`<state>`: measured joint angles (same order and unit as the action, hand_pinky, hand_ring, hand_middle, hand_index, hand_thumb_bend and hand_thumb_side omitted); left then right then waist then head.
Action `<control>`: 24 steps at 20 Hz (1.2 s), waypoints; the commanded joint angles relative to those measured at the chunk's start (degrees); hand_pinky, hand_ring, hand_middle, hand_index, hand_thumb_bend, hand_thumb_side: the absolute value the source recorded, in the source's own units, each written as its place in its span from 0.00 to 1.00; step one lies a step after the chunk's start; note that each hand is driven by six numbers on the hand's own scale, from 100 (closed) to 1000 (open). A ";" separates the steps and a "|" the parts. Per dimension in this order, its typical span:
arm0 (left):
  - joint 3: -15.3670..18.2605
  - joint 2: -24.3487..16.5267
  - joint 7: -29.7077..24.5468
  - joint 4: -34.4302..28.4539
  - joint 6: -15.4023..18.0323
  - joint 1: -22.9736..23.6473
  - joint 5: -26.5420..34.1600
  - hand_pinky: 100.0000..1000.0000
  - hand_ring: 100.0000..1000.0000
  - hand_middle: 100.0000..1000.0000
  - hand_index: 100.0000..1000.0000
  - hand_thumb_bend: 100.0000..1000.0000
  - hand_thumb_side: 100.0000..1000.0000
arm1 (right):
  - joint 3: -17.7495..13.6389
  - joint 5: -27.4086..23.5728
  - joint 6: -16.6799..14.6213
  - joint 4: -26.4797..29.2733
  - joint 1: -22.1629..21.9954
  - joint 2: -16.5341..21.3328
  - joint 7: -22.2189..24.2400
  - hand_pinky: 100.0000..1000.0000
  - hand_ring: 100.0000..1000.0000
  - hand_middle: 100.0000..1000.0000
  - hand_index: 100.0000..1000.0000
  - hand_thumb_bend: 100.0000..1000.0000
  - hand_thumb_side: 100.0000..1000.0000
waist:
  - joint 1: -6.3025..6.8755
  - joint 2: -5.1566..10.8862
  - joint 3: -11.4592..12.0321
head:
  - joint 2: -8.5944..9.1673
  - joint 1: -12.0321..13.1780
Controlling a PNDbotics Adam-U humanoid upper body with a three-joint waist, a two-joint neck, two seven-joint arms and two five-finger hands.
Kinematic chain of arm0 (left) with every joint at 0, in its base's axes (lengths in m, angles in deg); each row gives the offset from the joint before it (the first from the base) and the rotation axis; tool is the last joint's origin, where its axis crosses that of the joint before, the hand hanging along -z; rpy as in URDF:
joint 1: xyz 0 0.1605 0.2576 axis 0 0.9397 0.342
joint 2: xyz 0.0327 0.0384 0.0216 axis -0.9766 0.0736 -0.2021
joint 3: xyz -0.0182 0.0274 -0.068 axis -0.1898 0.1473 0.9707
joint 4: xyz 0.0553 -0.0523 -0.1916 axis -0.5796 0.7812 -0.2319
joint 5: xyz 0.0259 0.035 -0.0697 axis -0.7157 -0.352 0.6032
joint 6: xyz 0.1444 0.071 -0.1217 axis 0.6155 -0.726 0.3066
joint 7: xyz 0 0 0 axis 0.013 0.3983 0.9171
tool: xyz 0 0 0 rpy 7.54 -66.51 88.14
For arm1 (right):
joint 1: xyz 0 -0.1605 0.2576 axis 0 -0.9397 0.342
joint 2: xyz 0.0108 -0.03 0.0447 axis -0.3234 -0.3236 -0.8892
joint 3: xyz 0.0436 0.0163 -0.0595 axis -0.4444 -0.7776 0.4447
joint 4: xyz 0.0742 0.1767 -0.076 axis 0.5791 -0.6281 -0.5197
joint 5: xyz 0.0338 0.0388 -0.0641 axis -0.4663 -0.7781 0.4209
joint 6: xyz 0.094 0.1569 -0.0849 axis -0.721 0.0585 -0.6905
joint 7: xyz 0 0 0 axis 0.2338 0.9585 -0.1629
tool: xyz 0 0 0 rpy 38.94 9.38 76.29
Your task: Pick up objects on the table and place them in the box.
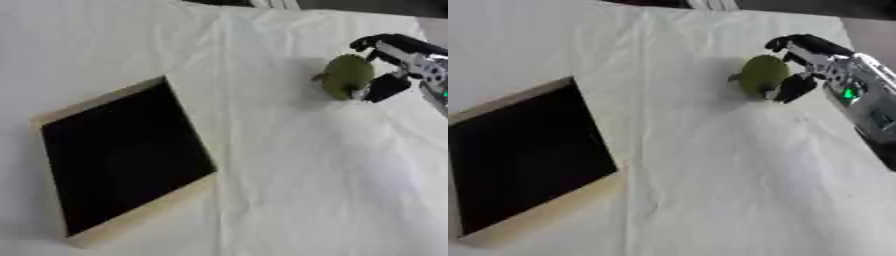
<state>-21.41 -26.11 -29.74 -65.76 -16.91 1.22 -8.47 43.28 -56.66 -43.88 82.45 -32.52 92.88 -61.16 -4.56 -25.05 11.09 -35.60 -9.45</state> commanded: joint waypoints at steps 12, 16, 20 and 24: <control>0.06 -0.52 -0.47 -0.86 0.08 -0.62 0.14 0.44 0.42 0.50 0.68 0.21 0.54 | -1.70 0.55 -2.37 -1.04 1.05 0.60 -2.51 0.72 0.46 0.42 0.57 0.31 0.00 | 0.07 1.09 0.07 | 0.26 0.05; 0.11 -0.55 -0.44 -0.86 0.11 -0.72 0.11 0.44 0.42 0.50 0.68 0.21 0.54 | -4.00 -2.18 -4.45 3.78 -0.82 2.16 -5.40 0.70 0.42 0.41 0.54 0.32 0.00 | -0.08 1.07 -0.01 | 0.20 0.17; 0.12 -0.66 -0.42 -0.86 0.09 -0.83 0.06 0.44 0.42 0.50 0.68 0.21 0.54 | -6.76 -3.05 -7.30 9.37 -2.06 4.21 -7.19 0.69 0.41 0.41 0.54 0.32 0.00 | -0.24 1.17 -0.26 | 0.07 0.28; 0.14 -0.78 -0.38 -0.86 0.09 -0.81 0.04 0.45 0.42 0.50 0.68 0.20 0.54 | -8.42 -1.05 -10.02 14.71 -0.66 5.22 -8.87 0.70 0.39 0.41 0.55 0.33 0.00 | -0.38 1.42 -0.20 | -0.01 0.25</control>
<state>-21.42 -25.76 -30.00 -65.76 -16.85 0.78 -8.47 36.38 -58.35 -53.05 94.67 -34.12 95.36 -69.45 -5.10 -25.05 10.92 -35.66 -9.26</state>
